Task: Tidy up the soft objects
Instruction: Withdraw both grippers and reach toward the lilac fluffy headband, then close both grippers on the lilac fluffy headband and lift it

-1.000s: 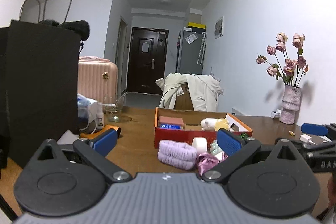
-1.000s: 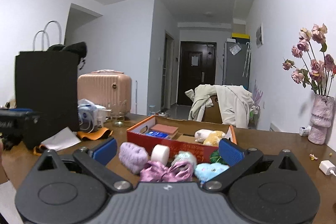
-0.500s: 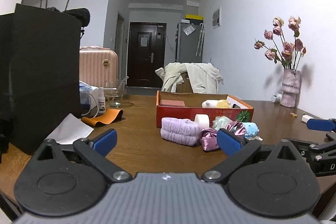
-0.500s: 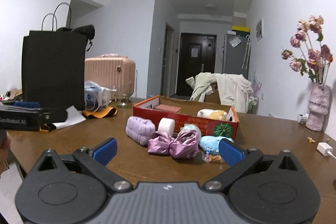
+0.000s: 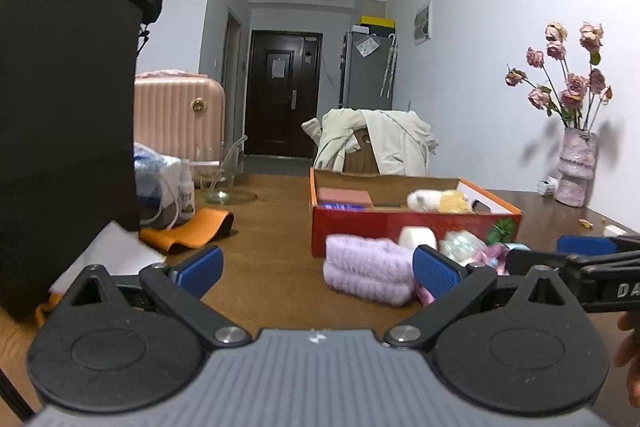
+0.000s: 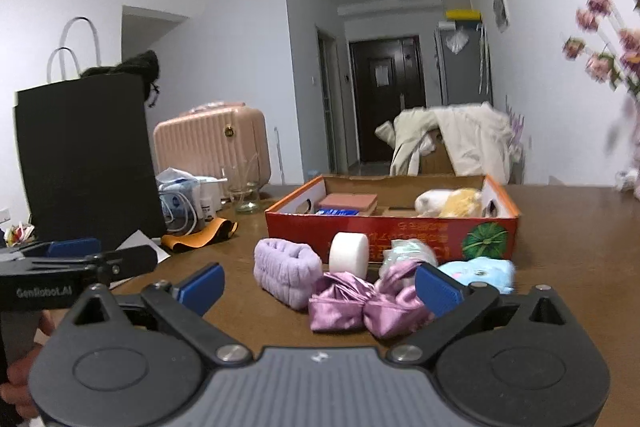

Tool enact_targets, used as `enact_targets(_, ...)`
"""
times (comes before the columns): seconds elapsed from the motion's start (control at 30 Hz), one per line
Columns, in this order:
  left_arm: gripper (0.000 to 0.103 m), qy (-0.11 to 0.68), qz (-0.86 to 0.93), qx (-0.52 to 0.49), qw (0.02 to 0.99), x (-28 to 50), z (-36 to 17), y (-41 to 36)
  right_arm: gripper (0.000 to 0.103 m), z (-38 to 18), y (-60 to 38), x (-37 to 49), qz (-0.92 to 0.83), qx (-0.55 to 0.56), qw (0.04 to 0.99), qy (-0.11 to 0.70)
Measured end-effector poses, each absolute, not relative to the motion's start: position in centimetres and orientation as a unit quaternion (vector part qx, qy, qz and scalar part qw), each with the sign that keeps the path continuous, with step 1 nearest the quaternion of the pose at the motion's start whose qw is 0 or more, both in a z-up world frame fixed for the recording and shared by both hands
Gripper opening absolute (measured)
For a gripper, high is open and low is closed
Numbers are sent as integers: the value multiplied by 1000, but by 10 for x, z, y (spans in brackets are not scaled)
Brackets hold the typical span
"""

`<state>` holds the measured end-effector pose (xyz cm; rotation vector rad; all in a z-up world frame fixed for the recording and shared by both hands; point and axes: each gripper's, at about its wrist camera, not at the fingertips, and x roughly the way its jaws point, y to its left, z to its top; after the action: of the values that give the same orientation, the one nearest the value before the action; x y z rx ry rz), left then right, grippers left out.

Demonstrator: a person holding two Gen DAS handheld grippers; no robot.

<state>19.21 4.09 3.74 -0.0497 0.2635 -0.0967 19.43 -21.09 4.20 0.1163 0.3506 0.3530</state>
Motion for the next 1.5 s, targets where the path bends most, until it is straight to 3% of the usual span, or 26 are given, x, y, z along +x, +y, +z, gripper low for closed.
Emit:
enact_targets(0.1,103,135,-43,-11,990,222,37,40,97,41,-202,229,184,75,963,181)
enact_targets(0.27,99,172,-92,-49,980,288,37,51,56,31,-185,285,177,83,954,226)
enact_targets(0.33,83,190,-107,-71,973,316,36,55,47,24,-179,300,180,83,950,241)
enact_targets(0.37,81,197,-117,-79,970,327,36,57,41,20,-176,307,183,85,947,249)
enact_targets(0.43,53,222,-141,-93,960,351,31,58,32,15,-171,317,192,90,942,260)
enact_targets(0.57,21,302,-170,-106,932,380,11,57,20,9,-164,323,196,83,940,268)
enact_targets(0.6,16,306,-170,-106,931,376,8,58,20,10,-164,322,201,80,939,267)
enact_targets(0.77,8,296,-176,-128,930,330,6,73,11,18,-155,296,236,38,933,270)
enact_targets(0.9,6,311,-197,-187,911,278,1,78,7,20,-155,250,269,8,921,281)
enact_targets(1.03,6,308,-220,-176,909,230,1,66,5,15,-177,199,266,12,915,303)
enact_targets(1.27,10,270,-193,-155,930,213,19,78,14,19,-215,176,215,68,930,291)
enact_targets(1.3,13,268,-184,-150,934,219,21,79,19,19,-216,176,210,75,932,285)
enact_targets(1.37,24,267,-172,-145,937,229,22,80,40,23,-216,175,204,81,937,272)
enact_targets(1.43,41,260,-169,-139,940,237,23,82,43,26,-216,177,205,90,938,263)
enact_targets(1.5,44,262,-171,-136,940,246,20,82,43,25,-215,184,205,108,937,260)
